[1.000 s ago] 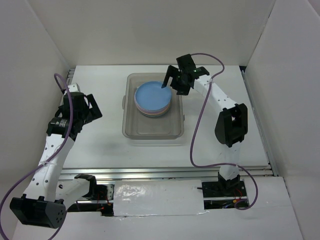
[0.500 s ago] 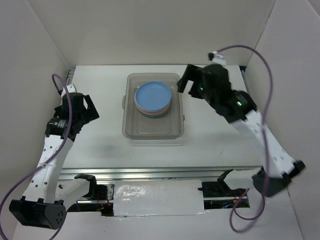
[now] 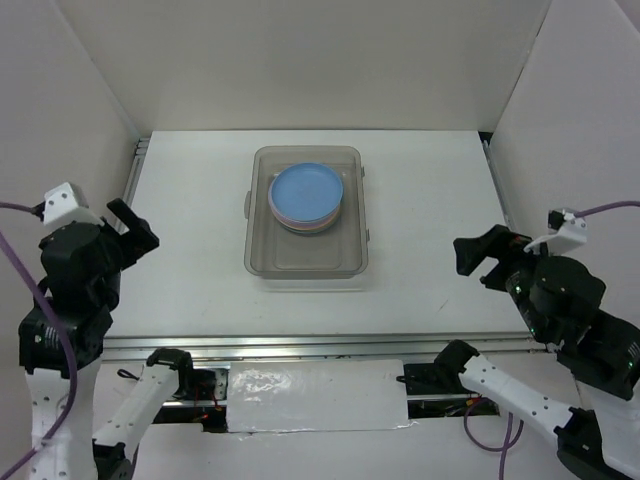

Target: Place the plates into the plastic bin on the countertop

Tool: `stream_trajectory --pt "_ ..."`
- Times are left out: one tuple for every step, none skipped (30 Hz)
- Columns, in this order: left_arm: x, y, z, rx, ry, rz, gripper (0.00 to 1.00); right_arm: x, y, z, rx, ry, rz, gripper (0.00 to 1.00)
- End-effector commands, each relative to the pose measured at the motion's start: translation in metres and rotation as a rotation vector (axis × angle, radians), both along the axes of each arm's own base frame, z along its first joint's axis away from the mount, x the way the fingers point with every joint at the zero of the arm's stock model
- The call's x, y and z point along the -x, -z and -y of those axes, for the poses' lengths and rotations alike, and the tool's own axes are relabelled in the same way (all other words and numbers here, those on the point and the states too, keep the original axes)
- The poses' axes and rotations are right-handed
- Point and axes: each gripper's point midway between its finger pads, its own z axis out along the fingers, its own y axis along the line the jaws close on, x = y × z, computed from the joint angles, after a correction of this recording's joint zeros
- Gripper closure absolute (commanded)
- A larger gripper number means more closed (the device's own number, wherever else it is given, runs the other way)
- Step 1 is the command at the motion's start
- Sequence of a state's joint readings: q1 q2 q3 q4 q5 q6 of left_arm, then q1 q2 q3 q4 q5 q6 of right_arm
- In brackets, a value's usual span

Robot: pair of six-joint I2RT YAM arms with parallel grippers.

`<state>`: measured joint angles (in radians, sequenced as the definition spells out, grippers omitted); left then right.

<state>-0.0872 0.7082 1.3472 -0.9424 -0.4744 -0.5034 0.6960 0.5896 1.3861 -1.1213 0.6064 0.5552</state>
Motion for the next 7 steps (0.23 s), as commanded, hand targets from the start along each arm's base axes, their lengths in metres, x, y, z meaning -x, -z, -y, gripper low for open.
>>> stream_trajectory --pt "0.017 0.011 -0.003 -0.003 -0.014 -0.053 0.01 0.018 0.013 0.012 0.028 -0.020 -0.023 0.00" --pt "0.019 0.015 -0.007 -0.008 -0.033 -0.061 0.01 0.022 0.013 0.012 0.015 -0.033 -0.014 0.00" --pt "0.024 0.015 -0.008 -0.009 -0.042 -0.053 0.01 0.024 0.013 0.014 0.012 -0.033 -0.013 0.00" --pt "0.025 0.016 -0.010 -0.010 -0.054 -0.045 0.01 0.026 0.013 0.017 0.005 -0.026 -0.004 0.00" --pt "0.026 0.022 -0.013 -0.018 -0.068 -0.055 0.01 0.025 0.013 0.019 0.004 -0.012 0.000 0.00" --pt "0.026 0.024 -0.014 -0.017 -0.076 -0.057 0.01 0.025 0.012 0.021 0.002 -0.002 0.005 0.00" --pt "0.026 0.027 -0.014 -0.014 -0.079 -0.069 0.01 0.024 0.012 0.021 -0.001 0.005 0.009 0.00"
